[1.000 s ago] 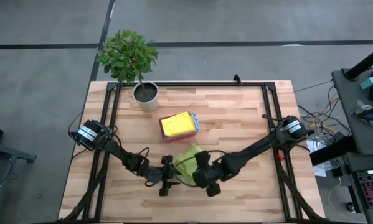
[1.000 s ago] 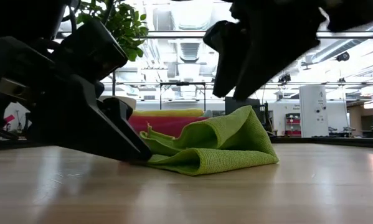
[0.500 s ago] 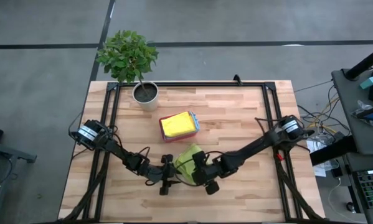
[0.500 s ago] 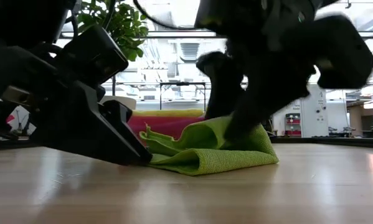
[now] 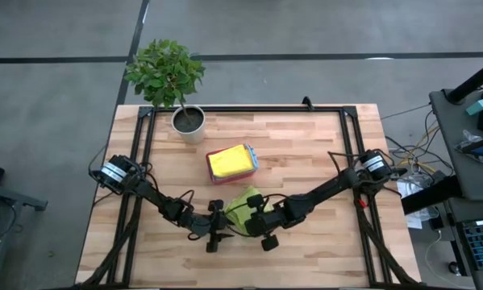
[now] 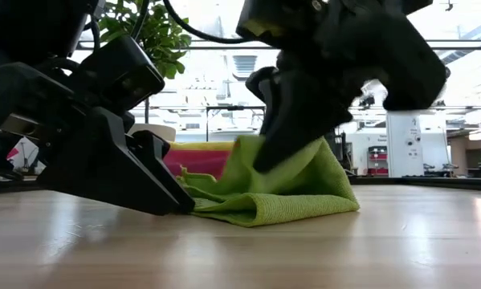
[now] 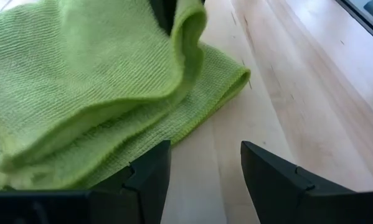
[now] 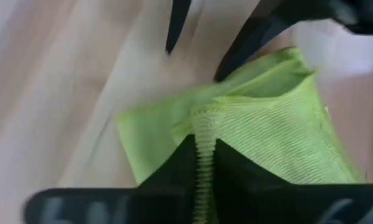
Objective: Fold microfiber towels
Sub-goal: Fold the green microfiber cloth
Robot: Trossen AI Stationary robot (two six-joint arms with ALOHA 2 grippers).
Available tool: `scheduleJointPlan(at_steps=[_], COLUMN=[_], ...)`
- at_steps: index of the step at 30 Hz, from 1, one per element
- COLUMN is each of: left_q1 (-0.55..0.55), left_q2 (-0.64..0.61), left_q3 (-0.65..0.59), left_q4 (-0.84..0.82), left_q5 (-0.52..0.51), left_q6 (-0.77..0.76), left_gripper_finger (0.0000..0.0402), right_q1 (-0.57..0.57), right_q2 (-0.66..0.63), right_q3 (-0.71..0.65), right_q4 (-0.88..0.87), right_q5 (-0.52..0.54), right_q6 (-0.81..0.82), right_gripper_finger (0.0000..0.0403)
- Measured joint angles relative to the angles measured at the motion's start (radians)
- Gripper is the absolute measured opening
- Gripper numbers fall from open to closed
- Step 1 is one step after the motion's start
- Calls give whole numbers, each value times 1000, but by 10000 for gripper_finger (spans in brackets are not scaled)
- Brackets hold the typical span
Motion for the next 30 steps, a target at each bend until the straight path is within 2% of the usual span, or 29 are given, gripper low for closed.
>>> scheduleJointPlan(at_steps=[3,8,14,19,21,27,30], left_q1=[0,0,0,0,-3,-7,-8], left_q2=[0,0,0,0,-5,-25,-46], left_q3=[0,0,0,-2,-2,-3,-3], left_q4=[0,0,-1,-2,-4,-14,-83], left_q5=[0,0,0,0,0,1,4], left_q6=[-3,-24,-24,-25,-25,-29,-56], left_gripper_finger=[179,179,179,179,179,179,179], right_q1=[0,0,6,4,1,-2,-4], right_q2=[0,-4,41,101,111,91,66], right_q3=[32,106,105,104,104,105,105], right_q4=[-6,-74,-55,10,11,-15,-45], right_q5=[6,8,-12,-117,-154,-161,-159], right_q6=[80,172,248,285,302,331,331], right_gripper_finger=[13,10,9,11,19,78,109])
